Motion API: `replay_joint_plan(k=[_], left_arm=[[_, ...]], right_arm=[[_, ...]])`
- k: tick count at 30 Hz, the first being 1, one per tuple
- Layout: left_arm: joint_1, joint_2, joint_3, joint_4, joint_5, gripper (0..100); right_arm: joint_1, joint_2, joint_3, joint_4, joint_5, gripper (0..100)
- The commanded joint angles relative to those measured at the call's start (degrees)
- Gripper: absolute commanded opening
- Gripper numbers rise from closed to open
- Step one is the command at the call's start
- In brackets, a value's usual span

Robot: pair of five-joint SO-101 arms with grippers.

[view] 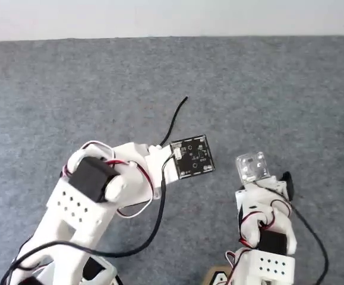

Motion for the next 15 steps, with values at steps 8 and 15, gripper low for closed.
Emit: replay_joint_plan(k=[8, 15], left_arm=[[2.5, -1.9, -0.6, 2.1, -1.9, 1], [5.6, -1.9, -0.7, 2.1, -2.1, 1]], right_arm=[[-16.6, -0.1, -41.8, 33.5, -4.2, 31.4], [-20.9, 0.1, -54.3, 37.8, -5.8, 31.4]])
